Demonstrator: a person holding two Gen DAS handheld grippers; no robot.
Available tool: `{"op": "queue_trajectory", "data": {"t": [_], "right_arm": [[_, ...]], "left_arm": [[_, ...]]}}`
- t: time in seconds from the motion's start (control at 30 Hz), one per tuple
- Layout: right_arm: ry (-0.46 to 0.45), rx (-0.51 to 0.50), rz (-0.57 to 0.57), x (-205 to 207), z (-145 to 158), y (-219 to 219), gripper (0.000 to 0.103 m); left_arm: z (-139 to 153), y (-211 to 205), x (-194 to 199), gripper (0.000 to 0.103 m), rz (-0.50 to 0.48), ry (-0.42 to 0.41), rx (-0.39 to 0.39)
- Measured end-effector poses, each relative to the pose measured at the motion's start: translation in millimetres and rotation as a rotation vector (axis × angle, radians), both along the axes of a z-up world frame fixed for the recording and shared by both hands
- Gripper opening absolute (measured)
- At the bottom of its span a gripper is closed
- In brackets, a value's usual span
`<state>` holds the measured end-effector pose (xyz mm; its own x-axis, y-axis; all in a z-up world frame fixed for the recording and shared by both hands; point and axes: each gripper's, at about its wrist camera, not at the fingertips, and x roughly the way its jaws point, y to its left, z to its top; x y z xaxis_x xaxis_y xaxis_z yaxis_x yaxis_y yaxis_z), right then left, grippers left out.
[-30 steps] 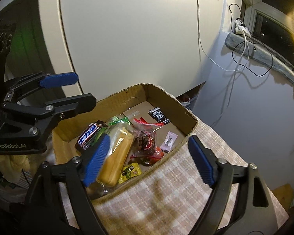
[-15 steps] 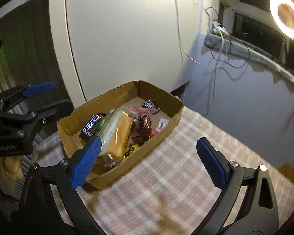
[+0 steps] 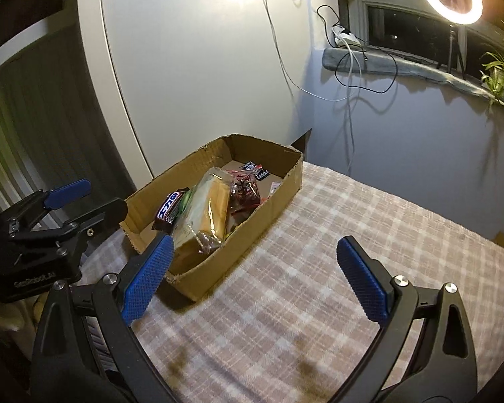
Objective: Organize snacks
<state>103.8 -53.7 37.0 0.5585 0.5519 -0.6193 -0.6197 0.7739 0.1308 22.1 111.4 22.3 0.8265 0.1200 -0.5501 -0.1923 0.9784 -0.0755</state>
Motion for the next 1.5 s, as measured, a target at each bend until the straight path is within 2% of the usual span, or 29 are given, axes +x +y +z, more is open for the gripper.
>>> {"op": "queue_trajectory", "data": {"t": [0.2, 1.5], "right_arm": [[-0.021, -0.017, -0.007, -10.1, 1.3, -4.0, 0.1], [0.012, -0.003, -0.013, -15.3, -5.9, -5.2, 0.1]], "left_arm": [[-1.1, -3.9, -0.8, 0.083, -0.002, 0.003, 0.002], [-0.6, -14.9, -3.8, 0.083, -0.014, 0.006, 0.025]]}}
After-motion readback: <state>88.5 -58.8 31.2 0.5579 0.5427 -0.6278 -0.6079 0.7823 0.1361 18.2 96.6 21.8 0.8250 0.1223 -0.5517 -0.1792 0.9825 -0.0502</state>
